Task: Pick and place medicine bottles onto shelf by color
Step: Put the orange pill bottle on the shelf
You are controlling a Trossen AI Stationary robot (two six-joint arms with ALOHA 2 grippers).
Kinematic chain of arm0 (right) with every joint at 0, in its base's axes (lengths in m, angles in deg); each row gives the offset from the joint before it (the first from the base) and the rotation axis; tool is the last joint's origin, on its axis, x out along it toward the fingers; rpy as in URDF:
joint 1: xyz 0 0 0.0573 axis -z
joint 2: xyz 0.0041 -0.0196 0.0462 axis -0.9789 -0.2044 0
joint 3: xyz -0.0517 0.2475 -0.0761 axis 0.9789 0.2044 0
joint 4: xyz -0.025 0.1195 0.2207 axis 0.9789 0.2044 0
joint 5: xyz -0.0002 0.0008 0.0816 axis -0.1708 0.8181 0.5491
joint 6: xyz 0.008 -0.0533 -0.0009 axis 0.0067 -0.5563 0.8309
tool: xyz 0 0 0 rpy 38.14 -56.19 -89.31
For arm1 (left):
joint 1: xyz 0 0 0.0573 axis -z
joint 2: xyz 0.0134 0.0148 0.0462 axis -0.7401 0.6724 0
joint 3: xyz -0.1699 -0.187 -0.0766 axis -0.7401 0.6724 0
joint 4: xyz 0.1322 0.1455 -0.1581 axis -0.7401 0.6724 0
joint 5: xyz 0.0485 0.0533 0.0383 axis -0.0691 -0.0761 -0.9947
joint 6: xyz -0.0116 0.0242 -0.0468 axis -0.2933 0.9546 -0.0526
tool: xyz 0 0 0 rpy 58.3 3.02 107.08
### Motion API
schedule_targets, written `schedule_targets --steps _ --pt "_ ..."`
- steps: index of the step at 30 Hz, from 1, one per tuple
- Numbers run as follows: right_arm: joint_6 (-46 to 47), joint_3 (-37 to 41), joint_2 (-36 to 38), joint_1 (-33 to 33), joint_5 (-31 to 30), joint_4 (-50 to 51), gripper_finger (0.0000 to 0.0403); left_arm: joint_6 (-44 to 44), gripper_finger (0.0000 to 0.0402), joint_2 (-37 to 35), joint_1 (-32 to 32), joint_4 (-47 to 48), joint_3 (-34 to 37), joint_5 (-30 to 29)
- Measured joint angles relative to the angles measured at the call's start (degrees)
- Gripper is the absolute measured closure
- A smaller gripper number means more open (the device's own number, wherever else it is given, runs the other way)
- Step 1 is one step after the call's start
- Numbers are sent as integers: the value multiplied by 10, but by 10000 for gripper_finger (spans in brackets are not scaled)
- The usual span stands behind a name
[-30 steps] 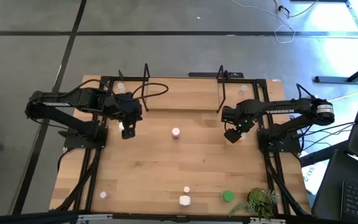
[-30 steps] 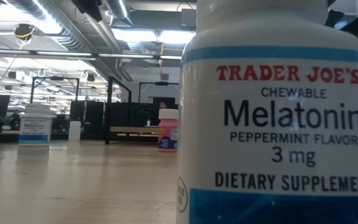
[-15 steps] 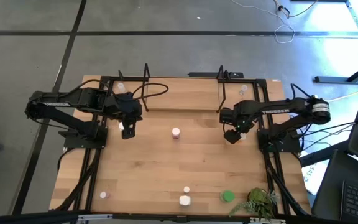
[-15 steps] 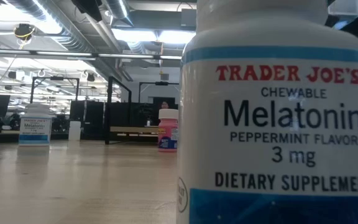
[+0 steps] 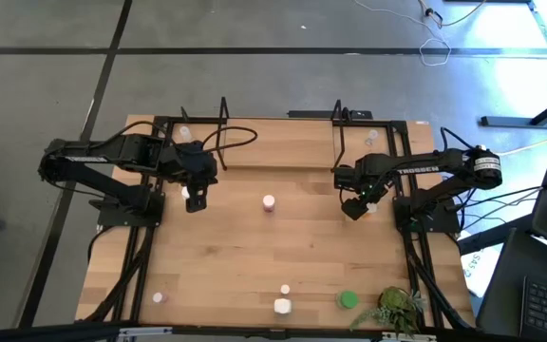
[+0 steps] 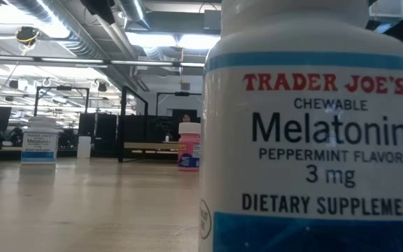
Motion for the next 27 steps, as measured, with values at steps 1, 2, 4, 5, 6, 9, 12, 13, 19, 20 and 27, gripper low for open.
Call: schedule_targets --steps 1,2,4,5,6,9,12,13,19,20,27 --pt "0 0 0 0 0 0 174 0 401 0 0 0 0 0" --pt "0 0 0 0 0 0 179 0 401 0 0 0 0 0" --pt "0 0 0 0 0 0 188 0 401 0 0 0 0 0" --pt "0 0 0 0 0 0 190 0 401 0 0 0 0 0" --pt "0 0 0 0 0 0 191 0 401 0 0 0 0 0" --pt "0 0 0 0 -1 0 192 0 401 0 0 0 0 0" --pt "0 0 0 0 -2 -2 192 0 401 0 0 0 0 0" --pt "0 0 0 0 -1 -4 192 0 401 0 0 0 0 0" --pt "-15 -1 0 0 0 -12 192 0 401 0 0 0 0 0" --pt "-16 -1 0 0 0 -12 192 0 401 0 0 0 0 0" --pt "-21 -35 -1 0 8 -13 192 0 401 0 0 0 0 0"
